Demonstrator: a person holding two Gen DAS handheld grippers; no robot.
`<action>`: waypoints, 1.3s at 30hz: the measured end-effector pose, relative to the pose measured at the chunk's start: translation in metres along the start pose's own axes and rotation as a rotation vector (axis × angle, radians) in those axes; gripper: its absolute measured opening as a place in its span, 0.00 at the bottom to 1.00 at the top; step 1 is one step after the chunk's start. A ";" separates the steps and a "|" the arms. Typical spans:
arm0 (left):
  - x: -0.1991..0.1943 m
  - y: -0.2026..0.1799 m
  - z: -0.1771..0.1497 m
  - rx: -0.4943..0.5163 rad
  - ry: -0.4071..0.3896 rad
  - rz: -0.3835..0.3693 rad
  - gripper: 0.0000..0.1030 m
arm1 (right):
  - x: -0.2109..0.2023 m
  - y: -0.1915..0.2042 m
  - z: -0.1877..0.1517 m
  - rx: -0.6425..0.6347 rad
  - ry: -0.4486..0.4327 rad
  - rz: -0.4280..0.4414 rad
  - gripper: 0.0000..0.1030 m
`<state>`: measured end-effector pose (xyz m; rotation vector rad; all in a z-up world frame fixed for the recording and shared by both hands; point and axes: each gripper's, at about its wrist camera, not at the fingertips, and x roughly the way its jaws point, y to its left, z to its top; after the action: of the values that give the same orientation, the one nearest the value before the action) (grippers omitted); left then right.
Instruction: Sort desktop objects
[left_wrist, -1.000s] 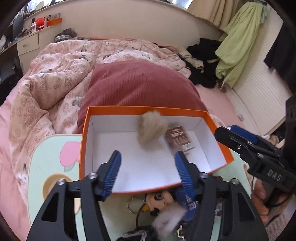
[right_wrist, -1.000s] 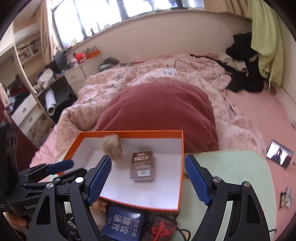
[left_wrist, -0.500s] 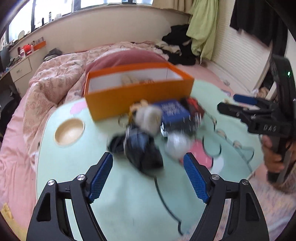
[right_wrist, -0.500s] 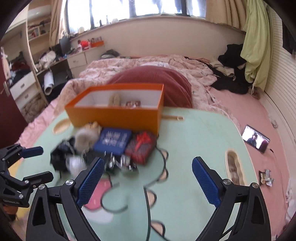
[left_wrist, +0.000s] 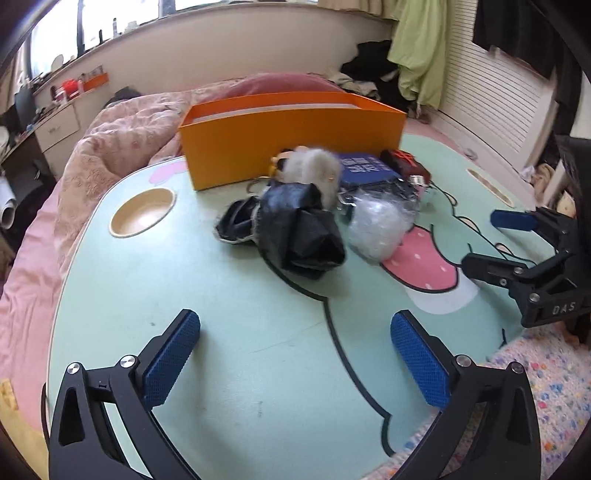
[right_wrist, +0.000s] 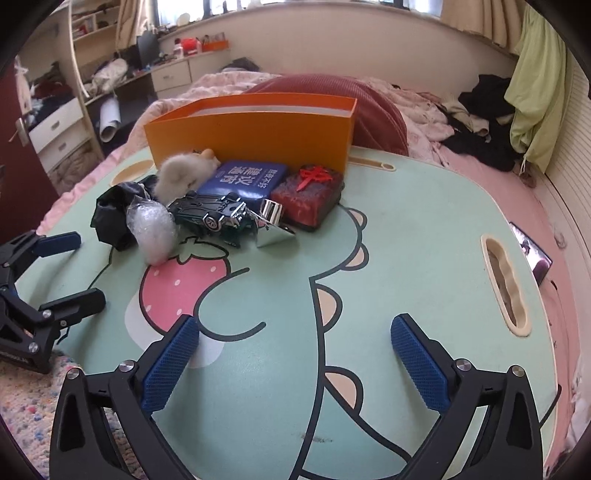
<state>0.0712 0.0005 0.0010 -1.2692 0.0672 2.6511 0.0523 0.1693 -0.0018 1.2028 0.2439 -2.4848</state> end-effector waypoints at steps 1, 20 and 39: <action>0.000 -0.001 0.000 0.002 0.000 0.003 1.00 | 0.001 0.000 0.000 0.001 -0.001 -0.001 1.00; -0.001 -0.001 -0.001 0.001 -0.001 0.003 1.00 | -0.001 0.004 0.004 -0.009 -0.014 0.010 0.95; 0.001 -0.001 0.000 -0.001 -0.003 0.000 1.00 | 0.013 0.073 0.064 -0.185 -0.004 0.196 0.33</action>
<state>0.0710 0.0015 0.0003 -1.2653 0.0655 2.6537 0.0276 0.0791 0.0285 1.0909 0.3305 -2.2419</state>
